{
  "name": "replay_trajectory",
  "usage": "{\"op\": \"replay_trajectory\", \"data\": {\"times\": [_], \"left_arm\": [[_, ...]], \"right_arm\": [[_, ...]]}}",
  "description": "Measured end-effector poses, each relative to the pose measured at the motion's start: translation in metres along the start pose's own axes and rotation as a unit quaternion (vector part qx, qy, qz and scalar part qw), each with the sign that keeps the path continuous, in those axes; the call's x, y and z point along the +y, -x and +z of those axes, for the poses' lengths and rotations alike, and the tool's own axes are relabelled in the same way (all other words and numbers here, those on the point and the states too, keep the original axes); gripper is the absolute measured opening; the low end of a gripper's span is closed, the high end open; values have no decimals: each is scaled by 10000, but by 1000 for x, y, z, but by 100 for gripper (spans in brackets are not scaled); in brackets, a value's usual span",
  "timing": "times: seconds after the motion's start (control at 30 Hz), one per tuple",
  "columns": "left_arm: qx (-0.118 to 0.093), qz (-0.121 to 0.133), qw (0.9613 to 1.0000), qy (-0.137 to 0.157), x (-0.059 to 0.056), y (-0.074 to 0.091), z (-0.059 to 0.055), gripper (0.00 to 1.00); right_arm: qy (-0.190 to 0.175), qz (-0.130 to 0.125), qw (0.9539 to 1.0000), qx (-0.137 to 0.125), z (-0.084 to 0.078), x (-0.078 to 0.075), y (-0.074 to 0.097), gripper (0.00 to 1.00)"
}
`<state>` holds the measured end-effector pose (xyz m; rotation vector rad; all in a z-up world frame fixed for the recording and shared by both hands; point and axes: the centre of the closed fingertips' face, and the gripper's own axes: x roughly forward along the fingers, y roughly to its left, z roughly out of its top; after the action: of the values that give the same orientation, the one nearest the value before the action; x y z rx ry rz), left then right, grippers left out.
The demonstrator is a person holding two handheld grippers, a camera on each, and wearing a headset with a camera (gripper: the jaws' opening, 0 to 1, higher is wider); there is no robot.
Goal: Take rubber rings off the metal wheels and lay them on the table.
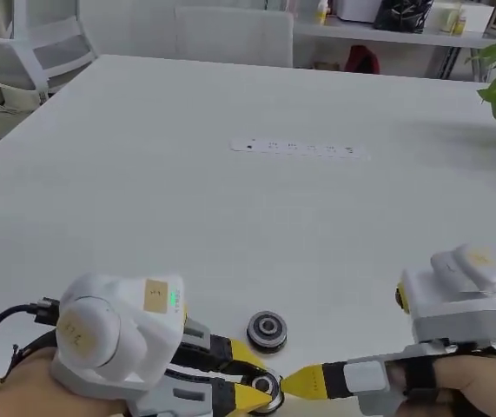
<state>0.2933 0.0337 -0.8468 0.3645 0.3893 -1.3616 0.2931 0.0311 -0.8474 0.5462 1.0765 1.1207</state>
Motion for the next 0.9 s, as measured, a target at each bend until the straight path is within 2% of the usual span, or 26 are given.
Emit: {"op": "replay_trajectory", "data": {"times": [0.57,0.73,0.9], "left_arm": [[-1,12,10000,-59,0,-2,0,13],[-15,13,10000,-59,1,-3,1,13],[-31,12,10000,-57,0,-5,2,13]], "right_arm": [[-148,172,9997,-62,1,6,-2,0],[-59,201,9998,-51,2,7,-1,0],[-172,332,9993,-71,3,12,-2,0]]}}
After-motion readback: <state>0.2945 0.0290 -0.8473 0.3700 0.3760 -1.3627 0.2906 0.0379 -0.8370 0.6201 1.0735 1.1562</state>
